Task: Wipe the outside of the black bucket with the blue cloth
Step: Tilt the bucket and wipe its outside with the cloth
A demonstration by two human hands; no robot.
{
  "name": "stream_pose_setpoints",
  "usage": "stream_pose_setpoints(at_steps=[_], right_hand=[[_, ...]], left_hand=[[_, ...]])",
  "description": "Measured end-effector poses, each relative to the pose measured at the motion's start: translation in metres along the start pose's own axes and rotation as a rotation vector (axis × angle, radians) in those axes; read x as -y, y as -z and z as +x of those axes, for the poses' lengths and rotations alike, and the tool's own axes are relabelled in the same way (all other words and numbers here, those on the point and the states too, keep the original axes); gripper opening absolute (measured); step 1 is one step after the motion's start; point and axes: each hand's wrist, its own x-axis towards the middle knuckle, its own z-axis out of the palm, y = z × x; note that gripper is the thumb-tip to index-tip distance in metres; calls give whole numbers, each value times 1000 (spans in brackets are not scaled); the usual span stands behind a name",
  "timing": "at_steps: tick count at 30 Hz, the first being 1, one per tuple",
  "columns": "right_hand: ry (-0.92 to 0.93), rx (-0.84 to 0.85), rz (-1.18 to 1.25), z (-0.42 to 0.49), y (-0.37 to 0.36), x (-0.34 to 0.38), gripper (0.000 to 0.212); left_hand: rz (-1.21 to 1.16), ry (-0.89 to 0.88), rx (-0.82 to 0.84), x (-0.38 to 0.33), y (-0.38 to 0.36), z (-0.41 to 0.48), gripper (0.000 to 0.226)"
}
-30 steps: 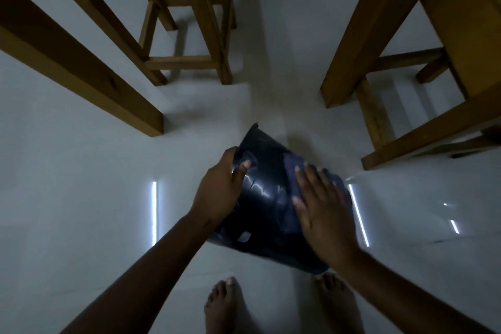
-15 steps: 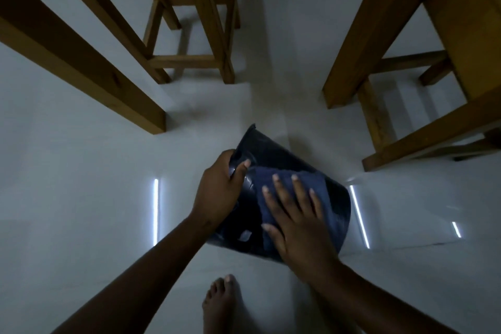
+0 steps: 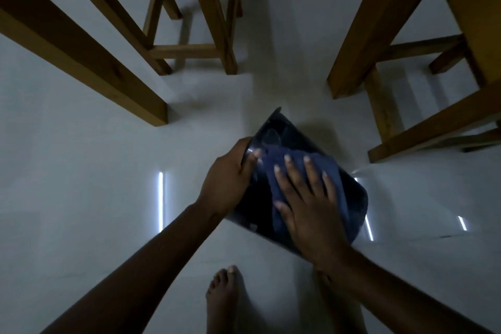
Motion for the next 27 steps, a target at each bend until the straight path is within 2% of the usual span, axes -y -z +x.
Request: stream_pose_setpoints(at_steps=[2, 4, 6, 9, 12, 14, 16, 18, 21, 23, 25, 27], right_hand=[[-18, 10, 58, 27, 7, -19, 60], [-169, -1, 178, 39, 11, -41, 63], [-264, -14, 130, 23, 8, -41, 64], [-149, 45, 22, -17, -3, -8, 59], [-17, 33, -19, -7, -3, -6, 61], [-62, 14, 36, 17, 2, -20, 60], [-199, -18, 147, 24, 5, -34, 60], [-274, -36, 117, 9, 1, -31, 59], [-108, 18, 25, -20, -8, -1, 61], [27, 12, -4, -11, -7, 3, 61], [11, -32, 12, 17, 2, -8, 58], [-105, -52, 90, 40, 11, -30, 56]], left_hand=[[-46, 16, -3, -3, -4, 1, 28], [-28, 20, -14, -2, -3, 0, 30], [-4, 24, -13, 0, -2, 0, 32], [-10, 15, -20, 3, -3, -1, 33], [-40, 10, -18, 1, -6, 0, 31], [-17, 16, -21, 0, -6, 4, 29], [-4, 24, -18, -2, -4, 7, 28], [-11, 36, -14, -1, -3, 6, 28], [-9, 39, -16, -1, -5, 6, 28], [-95, 60, 14, -2, -4, 6, 24], [-186, 98, 56, 3, -1, 0, 16], [-155, 118, 79, 12, 2, -14, 13]])
